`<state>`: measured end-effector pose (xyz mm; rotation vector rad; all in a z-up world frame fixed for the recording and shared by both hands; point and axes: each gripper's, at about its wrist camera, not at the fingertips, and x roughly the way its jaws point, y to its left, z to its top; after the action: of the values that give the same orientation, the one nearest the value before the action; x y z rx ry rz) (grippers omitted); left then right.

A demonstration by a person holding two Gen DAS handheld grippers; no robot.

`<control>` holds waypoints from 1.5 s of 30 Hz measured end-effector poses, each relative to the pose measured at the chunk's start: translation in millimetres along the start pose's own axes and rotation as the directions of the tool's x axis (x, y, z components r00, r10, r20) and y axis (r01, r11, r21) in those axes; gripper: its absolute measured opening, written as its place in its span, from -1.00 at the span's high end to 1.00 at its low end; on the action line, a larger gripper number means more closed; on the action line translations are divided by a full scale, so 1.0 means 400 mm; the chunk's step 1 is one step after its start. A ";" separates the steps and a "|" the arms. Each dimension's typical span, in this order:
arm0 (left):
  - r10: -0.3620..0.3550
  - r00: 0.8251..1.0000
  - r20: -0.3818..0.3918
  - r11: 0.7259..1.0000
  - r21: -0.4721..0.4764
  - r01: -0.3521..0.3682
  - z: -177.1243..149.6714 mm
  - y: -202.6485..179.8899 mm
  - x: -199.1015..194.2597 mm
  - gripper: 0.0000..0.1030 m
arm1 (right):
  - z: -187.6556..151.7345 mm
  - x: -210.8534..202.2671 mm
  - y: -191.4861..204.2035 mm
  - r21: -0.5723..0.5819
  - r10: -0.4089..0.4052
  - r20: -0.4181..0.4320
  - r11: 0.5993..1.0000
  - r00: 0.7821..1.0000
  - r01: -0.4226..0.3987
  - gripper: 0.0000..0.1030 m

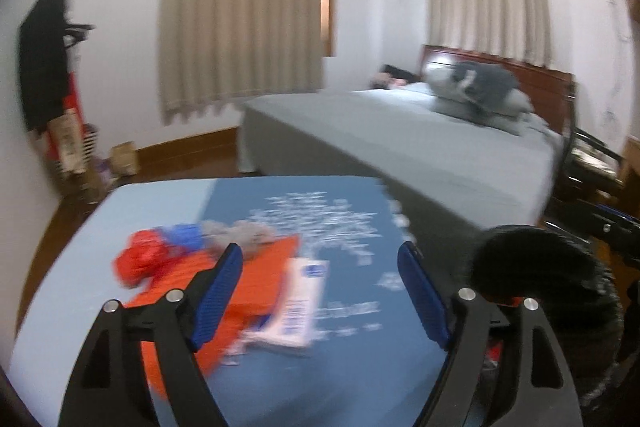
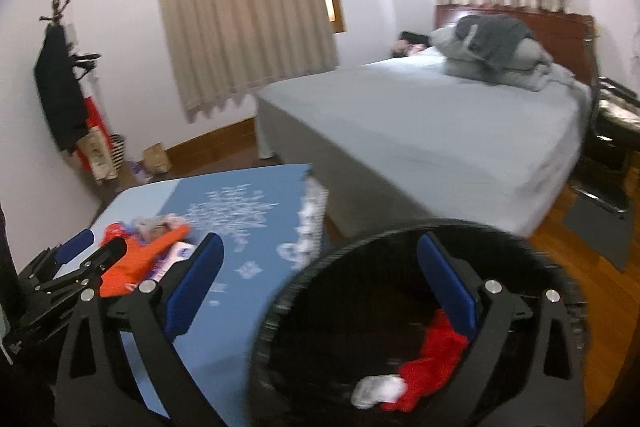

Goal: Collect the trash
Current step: 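Carry tissue and red glove to the bin and release both, then grasp the orange mesh sleeve with the left gripper while the right grasps the alcohol-pad box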

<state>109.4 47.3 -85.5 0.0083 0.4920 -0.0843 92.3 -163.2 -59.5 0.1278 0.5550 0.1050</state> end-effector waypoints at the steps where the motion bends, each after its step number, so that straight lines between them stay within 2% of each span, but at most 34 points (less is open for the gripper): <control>1: 0.028 1.000 -0.002 1.000 -0.007 -0.028 -0.005 0.027 0.001 -0.52 | -0.002 0.021 0.032 -0.009 0.019 -0.005 1.000 1.000 -0.019 -0.84; 7: 0.152 0.987 -0.047 0.987 -0.046 -0.154 -0.054 0.169 0.013 -0.52 | -0.010 0.103 0.168 -0.066 0.069 -0.024 0.995 0.997 -0.070 -0.84; 13: 0.215 0.972 -0.097 0.973 -0.065 -0.221 -0.105 0.262 0.039 -0.51 | -0.063 0.187 0.291 -0.101 0.123 -0.088 0.986 0.988 -0.132 -0.84; 16: 0.222 0.967 -0.122 0.970 -0.077 -0.233 -0.125 0.292 0.053 -0.51 | -0.096 0.223 0.337 -0.123 0.137 -0.130 0.981 0.982 -0.153 -0.84; 27: 0.181 0.969 -0.169 0.973 -0.112 -0.202 -0.160 0.330 0.070 -0.46 | -0.173 0.294 0.426 -0.184 0.140 -0.250 0.965 0.958 -0.189 -0.84; 30: 0.167 0.971 -0.173 0.975 -0.115 -0.188 -0.160 0.331 0.073 -0.39 | -0.186 0.315 0.448 -0.208 0.132 -0.281 0.959 0.951 -0.195 -0.84; 36: 0.139 0.973 -0.182 0.980 -0.113 -0.161 -0.159 0.323 0.079 -0.06 | -0.202 0.346 0.462 -0.224 0.109 -0.343 0.955 0.933 -0.194 -0.84; 42: 0.115 0.976 -0.185 0.982 -0.127 -0.140 -0.157 0.311 0.079 0.13 | -0.195 0.357 0.428 -0.227 0.051 -0.353 0.964 0.934 -0.138 -0.84; 45: 0.111 0.978 -0.178 0.983 -0.124 -0.134 -0.156 0.303 0.076 0.19 | -0.187 0.363 0.395 -0.234 -0.022 -0.350 0.970 0.936 -0.065 -0.84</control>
<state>116.8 167.5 -156.3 -0.0877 0.6664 0.0722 164.9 18.9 -174.3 -0.1277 0.8935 0.2189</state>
